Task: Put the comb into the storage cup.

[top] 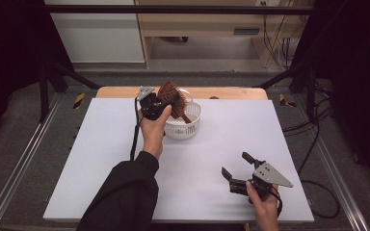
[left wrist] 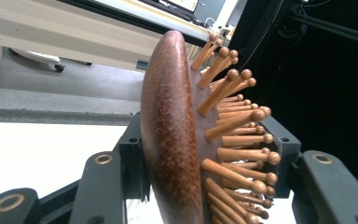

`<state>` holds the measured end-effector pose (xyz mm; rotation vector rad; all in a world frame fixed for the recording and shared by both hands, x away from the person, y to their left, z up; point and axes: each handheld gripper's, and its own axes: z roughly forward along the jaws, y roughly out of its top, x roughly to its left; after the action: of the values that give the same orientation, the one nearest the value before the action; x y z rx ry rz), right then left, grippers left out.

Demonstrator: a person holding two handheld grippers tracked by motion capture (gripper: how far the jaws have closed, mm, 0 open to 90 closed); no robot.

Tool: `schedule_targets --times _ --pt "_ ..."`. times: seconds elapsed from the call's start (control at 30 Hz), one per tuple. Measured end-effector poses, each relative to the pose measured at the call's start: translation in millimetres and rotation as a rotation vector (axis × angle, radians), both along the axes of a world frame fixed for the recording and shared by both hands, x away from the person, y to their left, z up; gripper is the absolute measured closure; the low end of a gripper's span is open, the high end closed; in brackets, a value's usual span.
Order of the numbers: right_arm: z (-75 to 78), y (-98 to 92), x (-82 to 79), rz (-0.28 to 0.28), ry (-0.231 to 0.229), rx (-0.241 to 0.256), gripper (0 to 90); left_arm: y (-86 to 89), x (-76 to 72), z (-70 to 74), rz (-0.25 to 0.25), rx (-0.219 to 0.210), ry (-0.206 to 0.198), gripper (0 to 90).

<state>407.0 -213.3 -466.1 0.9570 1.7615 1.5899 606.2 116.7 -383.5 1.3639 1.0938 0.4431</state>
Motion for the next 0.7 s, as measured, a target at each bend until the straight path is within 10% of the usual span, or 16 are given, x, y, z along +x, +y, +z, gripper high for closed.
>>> schedule_targets --times 0.7 --pt "-0.4 1.1 0.7 -0.008 0.006 -0.005 5.7 15.0 0.8 -6.5 -0.004 0.002 0.024 44.4"
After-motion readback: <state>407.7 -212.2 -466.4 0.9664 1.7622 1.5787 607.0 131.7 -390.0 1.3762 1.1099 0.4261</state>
